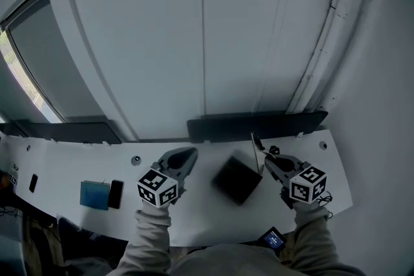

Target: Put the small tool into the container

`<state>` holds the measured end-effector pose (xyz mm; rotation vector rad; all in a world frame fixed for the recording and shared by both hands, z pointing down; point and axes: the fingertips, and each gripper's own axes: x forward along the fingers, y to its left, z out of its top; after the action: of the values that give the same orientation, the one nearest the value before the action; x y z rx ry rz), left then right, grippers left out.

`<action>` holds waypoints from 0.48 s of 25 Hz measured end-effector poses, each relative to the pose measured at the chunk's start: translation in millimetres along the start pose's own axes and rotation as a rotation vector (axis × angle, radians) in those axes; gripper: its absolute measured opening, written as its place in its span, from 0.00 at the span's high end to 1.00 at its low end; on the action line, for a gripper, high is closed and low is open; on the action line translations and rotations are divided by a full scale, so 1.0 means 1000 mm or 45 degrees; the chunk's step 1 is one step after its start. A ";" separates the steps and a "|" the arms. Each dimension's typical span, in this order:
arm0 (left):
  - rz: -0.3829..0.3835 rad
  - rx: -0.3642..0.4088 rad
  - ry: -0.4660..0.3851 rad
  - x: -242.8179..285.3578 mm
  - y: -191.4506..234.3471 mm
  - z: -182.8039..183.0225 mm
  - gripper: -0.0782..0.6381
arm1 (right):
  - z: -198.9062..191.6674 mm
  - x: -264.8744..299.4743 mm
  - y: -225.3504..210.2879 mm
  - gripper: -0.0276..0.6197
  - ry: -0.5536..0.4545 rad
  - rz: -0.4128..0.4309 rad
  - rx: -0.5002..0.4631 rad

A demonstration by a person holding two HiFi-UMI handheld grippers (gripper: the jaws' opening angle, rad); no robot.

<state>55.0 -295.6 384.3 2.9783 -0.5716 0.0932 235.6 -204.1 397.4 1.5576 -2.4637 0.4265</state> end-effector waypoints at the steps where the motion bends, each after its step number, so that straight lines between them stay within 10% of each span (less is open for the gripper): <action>1: -0.005 -0.006 0.002 0.001 -0.002 -0.001 0.89 | 0.000 0.002 0.000 0.92 0.003 0.007 -0.001; 12: 0.038 -0.094 0.000 -0.016 0.017 -0.013 0.90 | -0.020 0.012 -0.014 0.92 0.061 -0.015 -0.013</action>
<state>33.7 -303.5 397.0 2.8990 -0.6064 0.0725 243.2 -212.7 421.8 1.5387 -2.4163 0.4431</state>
